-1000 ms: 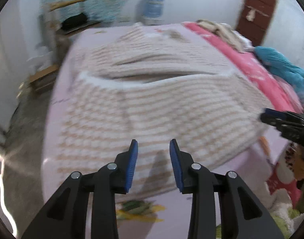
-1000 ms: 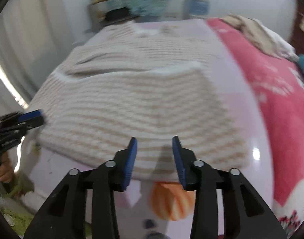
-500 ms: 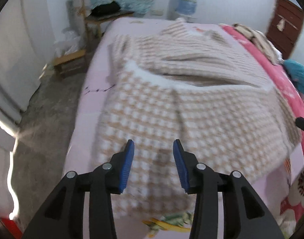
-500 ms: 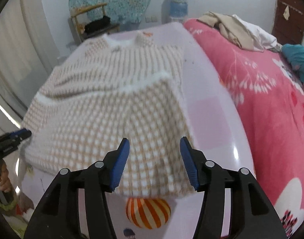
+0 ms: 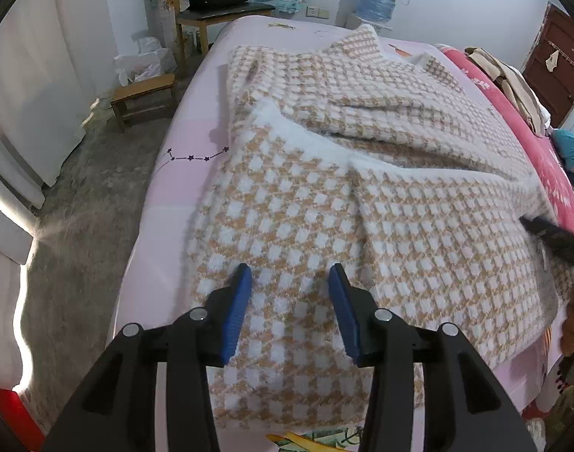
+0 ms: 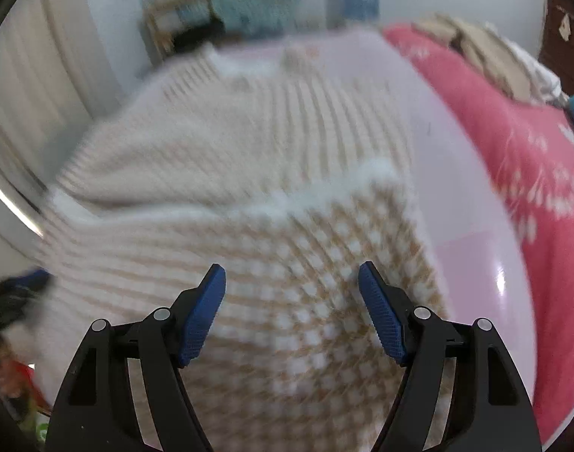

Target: Fold large clothes

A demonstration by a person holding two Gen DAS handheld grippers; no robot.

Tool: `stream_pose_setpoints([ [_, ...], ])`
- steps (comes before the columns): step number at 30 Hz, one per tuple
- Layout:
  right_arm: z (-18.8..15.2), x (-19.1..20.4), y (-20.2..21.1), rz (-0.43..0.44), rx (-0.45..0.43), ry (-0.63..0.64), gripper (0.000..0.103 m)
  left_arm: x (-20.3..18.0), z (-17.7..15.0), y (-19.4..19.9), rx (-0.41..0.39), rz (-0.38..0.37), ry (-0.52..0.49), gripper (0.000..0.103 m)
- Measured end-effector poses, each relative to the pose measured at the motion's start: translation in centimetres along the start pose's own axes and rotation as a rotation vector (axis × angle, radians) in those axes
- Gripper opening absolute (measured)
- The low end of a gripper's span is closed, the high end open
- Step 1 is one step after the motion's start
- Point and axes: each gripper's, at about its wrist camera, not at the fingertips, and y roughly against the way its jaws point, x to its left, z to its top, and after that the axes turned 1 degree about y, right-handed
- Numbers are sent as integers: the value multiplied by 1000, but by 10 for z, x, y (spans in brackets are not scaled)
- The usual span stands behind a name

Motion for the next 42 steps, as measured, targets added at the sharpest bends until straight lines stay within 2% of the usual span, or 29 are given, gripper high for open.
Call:
stream_pose_setpoints([
  [3, 1, 8, 1, -33, 2, 27, 75, 0, 0, 0, 0, -3, 1, 43],
  [9, 7, 3, 4, -16, 23, -3, 75, 1, -2, 0, -4, -7, -1, 45],
  [17, 25, 18, 39, 77, -44, 26, 75, -1, 0, 0, 4, -2, 10, 46],
  [21, 24, 32, 32, 124, -21, 40, 75, -3, 1, -1, 8, 7, 16, 48],
  [24, 16, 39, 4, 135, 52, 38, 77, -3, 2, -1, 11, 12, 21, 48],
  [26, 14, 39, 2, 136, 29, 26, 79, -4, 2, -1, 10, 14, 20, 48],
  [37, 17, 36, 2, 131, 39, 24, 79, -5, 2, 0, 9, 19, 15, 49],
  [42, 22, 33, 15, 118, 15, 24, 79, -11, 6, 13, -14, 33, 7, 51],
])
